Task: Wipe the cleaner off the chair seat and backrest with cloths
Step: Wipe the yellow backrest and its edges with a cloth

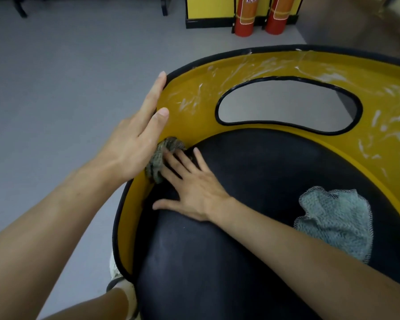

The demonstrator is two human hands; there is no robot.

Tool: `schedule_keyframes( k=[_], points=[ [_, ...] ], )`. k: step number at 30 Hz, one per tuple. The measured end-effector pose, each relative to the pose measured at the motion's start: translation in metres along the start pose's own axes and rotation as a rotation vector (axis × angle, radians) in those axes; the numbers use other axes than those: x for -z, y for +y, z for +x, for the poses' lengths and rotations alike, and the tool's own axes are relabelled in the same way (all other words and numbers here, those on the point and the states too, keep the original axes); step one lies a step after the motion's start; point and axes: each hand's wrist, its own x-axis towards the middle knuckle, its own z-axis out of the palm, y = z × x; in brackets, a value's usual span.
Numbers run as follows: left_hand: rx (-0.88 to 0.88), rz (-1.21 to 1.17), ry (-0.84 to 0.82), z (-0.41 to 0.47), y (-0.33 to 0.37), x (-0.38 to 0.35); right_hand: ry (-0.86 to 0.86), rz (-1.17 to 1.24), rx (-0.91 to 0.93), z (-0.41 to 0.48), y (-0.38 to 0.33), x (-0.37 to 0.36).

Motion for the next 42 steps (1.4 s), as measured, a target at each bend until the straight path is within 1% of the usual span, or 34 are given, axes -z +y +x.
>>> schedule_keyframes(
  k=[3, 5, 9, 12, 14, 16, 19, 20, 22, 24, 27, 31, 34, 37, 40, 42],
  points=[
    [0.0, -0.087, -0.006, 0.003, -0.002, 0.001, 0.177, 0.046, -0.126, 0.013, 0.008, 0.015],
    [0.017, -0.136, -0.028, 0.004, -0.001, 0.002, 0.232, 0.055, -0.152, 0.017, 0.003, 0.019],
    [0.045, -0.127, -0.037, 0.004, 0.0, 0.003, 0.185, 0.12, -0.156, 0.016, -0.006, 0.009],
    [0.048, -0.144, -0.042, 0.004, 0.0, 0.004, 0.073, 0.106, -0.126, 0.007, 0.002, -0.002],
    [0.059, -0.152, -0.049, 0.004, -0.002, 0.005, 0.032, 0.103, -0.117, 0.004, 0.005, -0.004],
    [0.069, -0.161, -0.062, 0.003, -0.002, 0.007, 0.069, 0.13, -0.126, 0.008, 0.003, 0.003],
    [0.066, -0.14, -0.058, 0.003, 0.002, 0.009, 0.255, 0.152, -0.174, 0.024, -0.007, 0.027],
    [0.068, -0.111, -0.058, 0.003, 0.001, 0.008, 0.3, 0.154, -0.191, 0.028, -0.01, 0.035],
    [0.062, -0.009, -0.047, 0.003, 0.003, 0.007, 0.337, 0.147, -0.198, 0.029, -0.013, 0.045],
    [0.012, 0.095, -0.018, 0.002, 0.003, 0.008, 0.349, 0.143, -0.183, 0.03, -0.011, 0.047],
    [-0.055, 0.165, -0.004, 0.006, 0.002, 0.008, 0.314, 0.147, -0.18, 0.028, -0.011, 0.039],
    [-0.06, 0.138, -0.026, 0.015, 0.005, 0.004, 0.174, 0.122, -0.179, 0.021, -0.008, 0.019],
    [-0.031, 0.104, -0.05, 0.02, 0.009, 0.004, 0.136, 0.062, -0.133, 0.017, 0.008, 0.017],
    [-0.035, 0.102, -0.061, 0.022, 0.01, 0.005, 0.196, 0.001, -0.119, 0.022, 0.02, 0.03],
    [-0.036, 0.089, -0.069, 0.023, 0.008, 0.006, 0.332, 0.048, -0.163, 0.033, 0.013, 0.044],
    [-0.031, 0.106, -0.072, 0.024, 0.008, 0.006, 0.387, 0.075, -0.172, 0.035, 0.007, 0.046]
  ],
)
